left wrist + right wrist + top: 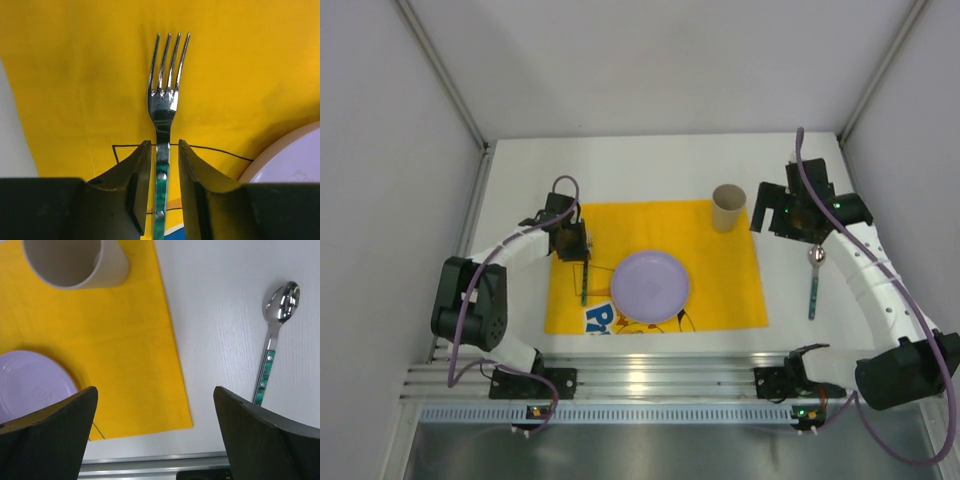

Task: Set the dinner table for one person

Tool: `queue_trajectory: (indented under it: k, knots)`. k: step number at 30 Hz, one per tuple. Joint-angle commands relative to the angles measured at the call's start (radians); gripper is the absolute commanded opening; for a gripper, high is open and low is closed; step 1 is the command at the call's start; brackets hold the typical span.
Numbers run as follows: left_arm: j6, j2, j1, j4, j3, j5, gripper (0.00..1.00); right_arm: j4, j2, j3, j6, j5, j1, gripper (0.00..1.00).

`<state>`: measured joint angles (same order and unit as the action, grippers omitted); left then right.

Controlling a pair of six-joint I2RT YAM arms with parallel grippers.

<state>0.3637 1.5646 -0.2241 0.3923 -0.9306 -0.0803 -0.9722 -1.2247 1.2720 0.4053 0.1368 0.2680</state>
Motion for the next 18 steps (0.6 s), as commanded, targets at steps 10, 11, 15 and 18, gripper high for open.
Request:
queue_trajectory:
  k: [10,11,15,18]
  knots:
    - [0.037,-0.098,-0.015,-0.064,0.036,-0.013,0.71,0.033,-0.068,-0.060,0.087,-0.068,-0.292,1.00]
    - [0.031,-0.113,-0.015,-0.050,0.035,-0.010,0.72,0.041,-0.097,-0.077,0.101,-0.094,-0.314,1.00]
    - [0.009,-0.173,-0.015,-0.009,0.024,-0.022,0.71,0.113,-0.170,-0.146,0.138,-0.169,-0.426,1.00]
    - [0.000,-0.219,-0.015,-0.006,0.038,-0.044,0.70,0.180,-0.223,-0.198,0.161,-0.171,-0.495,1.00]
